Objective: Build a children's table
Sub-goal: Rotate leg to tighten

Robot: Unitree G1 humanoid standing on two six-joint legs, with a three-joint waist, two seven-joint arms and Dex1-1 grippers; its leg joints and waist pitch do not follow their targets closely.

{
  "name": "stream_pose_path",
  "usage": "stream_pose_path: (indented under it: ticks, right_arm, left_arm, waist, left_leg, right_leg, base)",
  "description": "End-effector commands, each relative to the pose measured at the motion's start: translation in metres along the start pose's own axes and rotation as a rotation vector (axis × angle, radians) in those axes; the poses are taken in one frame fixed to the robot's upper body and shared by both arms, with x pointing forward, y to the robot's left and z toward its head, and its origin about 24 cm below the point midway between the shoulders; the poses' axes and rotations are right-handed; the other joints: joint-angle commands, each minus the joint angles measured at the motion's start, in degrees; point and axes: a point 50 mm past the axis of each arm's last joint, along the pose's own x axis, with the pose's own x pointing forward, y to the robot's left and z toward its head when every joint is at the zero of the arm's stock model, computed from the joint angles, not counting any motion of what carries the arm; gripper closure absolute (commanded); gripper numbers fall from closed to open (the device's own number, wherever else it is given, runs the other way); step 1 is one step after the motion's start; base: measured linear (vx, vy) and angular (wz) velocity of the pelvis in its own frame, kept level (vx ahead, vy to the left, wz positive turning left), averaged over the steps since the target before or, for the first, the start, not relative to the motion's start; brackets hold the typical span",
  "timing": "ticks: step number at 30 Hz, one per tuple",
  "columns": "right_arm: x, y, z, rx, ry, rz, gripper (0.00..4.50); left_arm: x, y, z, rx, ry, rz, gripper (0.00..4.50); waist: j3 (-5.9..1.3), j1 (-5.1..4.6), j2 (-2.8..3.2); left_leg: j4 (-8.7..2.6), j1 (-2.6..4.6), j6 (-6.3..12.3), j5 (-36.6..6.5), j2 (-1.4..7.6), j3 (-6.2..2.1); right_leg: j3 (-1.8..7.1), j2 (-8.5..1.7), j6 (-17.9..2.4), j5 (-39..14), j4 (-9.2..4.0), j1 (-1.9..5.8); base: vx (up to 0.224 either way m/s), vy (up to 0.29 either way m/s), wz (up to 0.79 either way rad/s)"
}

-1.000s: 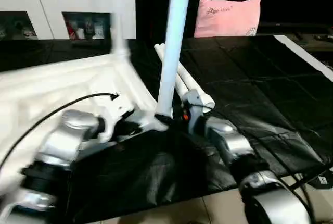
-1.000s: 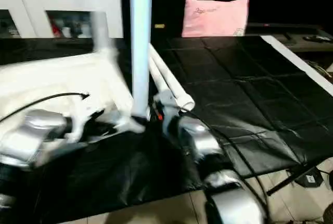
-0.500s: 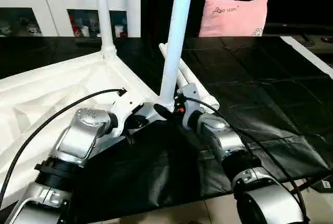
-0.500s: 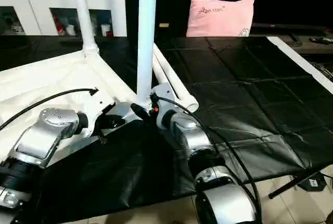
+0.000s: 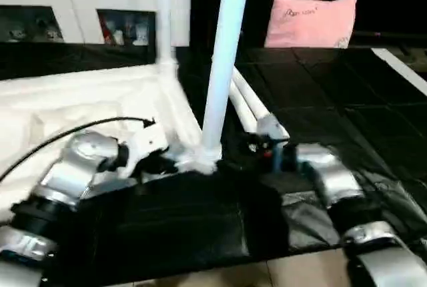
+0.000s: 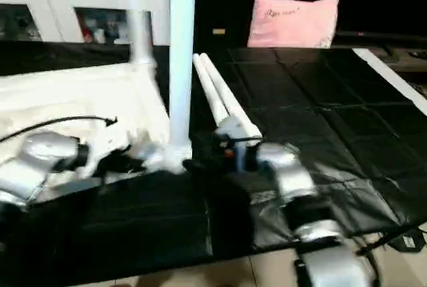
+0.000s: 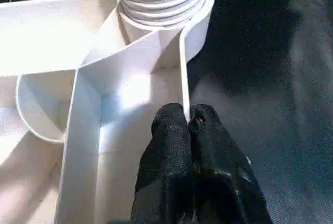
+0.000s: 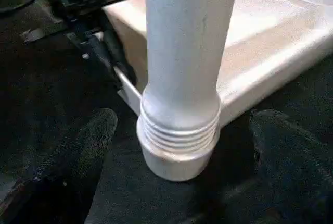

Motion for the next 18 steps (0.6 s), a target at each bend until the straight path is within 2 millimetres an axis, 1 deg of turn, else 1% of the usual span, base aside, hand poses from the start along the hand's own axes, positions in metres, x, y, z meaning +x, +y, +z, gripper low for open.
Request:
stream_pose_path:
  ticks: [1,5,8,9,12,13,15,16,17,18]
  right_arm:
    - [-0.002,0.005,0.003,-0.054,0.021,0.084,0.05]
    - [-0.001,0.011,0.002,-0.069,0.048,0.187,0.05]
    - [0.004,0.017,-0.001,-0.085,0.087,0.259,0.05]
    - [0.005,0.017,-0.002,-0.090,0.094,0.259,0.05]
    - [0.009,0.017,-0.003,-0.084,0.101,0.267,0.05]
    - [0.010,0.018,-0.003,-0.079,0.097,0.279,0.33]
    - [0.011,0.018,-0.003,-0.074,0.094,0.289,0.47]
    - [0.011,0.019,-0.003,-0.068,0.092,0.301,0.47]
    - [0.012,0.020,-0.003,-0.065,0.091,0.311,0.72]
    - [0.012,0.020,-0.003,-0.065,0.090,0.317,0.72]
  left_arm:
    - [0.005,-0.008,0.008,0.096,0.007,-0.130,4.50]
    - [0.004,-0.010,0.007,0.140,0.019,-0.199,4.50]
    - [0.007,-0.013,0.012,0.180,0.012,-0.245,4.50]
    - [0.008,-0.014,0.013,0.185,0.011,-0.255,4.50]
    - [0.010,-0.017,0.015,0.204,0.008,-0.287,4.50]
    - [0.010,-0.017,0.016,0.210,0.010,-0.294,4.50]
    - [0.010,-0.018,0.016,0.214,0.011,-0.299,4.50]
    - [0.010,-0.018,0.016,0.219,0.012,-0.305,4.50]
    - [0.010,-0.018,0.016,0.223,0.013,-0.308,4.50]
    - [0.010,-0.018,0.015,0.225,0.014,-0.311,4.50]
  waist:
    - [-3.15,-0.18,1.39]
    - [-3.16,0.05,1.45]
    - [-3.12,0.29,1.51]
    - [-3.14,0.35,1.47]
    - [-3.16,0.46,1.31]
    - [-3.19,0.53,1.32]
    - [-3.23,0.61,1.31]
    - [-3.25,0.66,1.35]
    - [-3.22,0.71,1.36]
    - [-3.23,0.75,1.33]
  left_leg:
    - [-3.92,-0.46,2.40,-8.8,1.23,0.48]
    - [-3.96,-0.38,2.04,-9.2,1.34,0.57]
    - [-3.98,-0.38,1.68,-9.6,1.38,0.56]
    - [-4.01,-0.36,1.35,-9.7,1.42,0.55]
    - [-4.02,-0.31,0.97,-9.5,1.40,0.57]
    - [-4.00,-0.31,0.98,-9.3,1.38,0.57]
    - [-4.00,-0.40,1.04,-8.9,1.47,0.56]
    - [-3.96,-0.38,1.11,-8.8,1.46,0.57]
    - [-3.95,-0.38,1.20,-8.8,1.43,0.61]
    - [-3.93,-0.39,1.22,-8.9,1.43,0.62]
  right_leg:
    - [3.47,-3.83,-10.5,-11.5,-4.11,3.39]
    - [3.51,-3.79,-10.9,-10.6,-3.98,3.43]
    - [3.48,-3.85,-10.8,-11.3,-4.00,3.39]
    - [3.53,-3.98,-10.6,-11.8,-4.02,3.41]
    - [3.57,-3.91,-10.5,-12.0,-4.02,3.38]
    - [3.57,-3.93,-10.6,-11.7,-3.94,3.42]
    - [3.56,-3.93,-10.7,-10.9,-3.79,3.48]
    - [3.56,-3.92,-10.7,-10.7,-3.78,3.47]
    - [3.54,-3.88,-10.7,-10.6,-3.79,3.45]
    - [3.55,-3.88,-10.7,-10.7,-3.81,3.47]
  base:
    - [0.000,0.000,0.00]
    - [0.000,0.000,0.00]
    - [0.000,0.000,0.00]
    - [0.000,0.000,0.00]
    - [0.000,0.000,0.00]
    - [0.000,0.000,0.00]
    - [0.000,0.000,0.00]
    - [0.000,0.000,0.00]
    - [0.000,0.000,0.00]
    - [0.000,0.000,0.00]
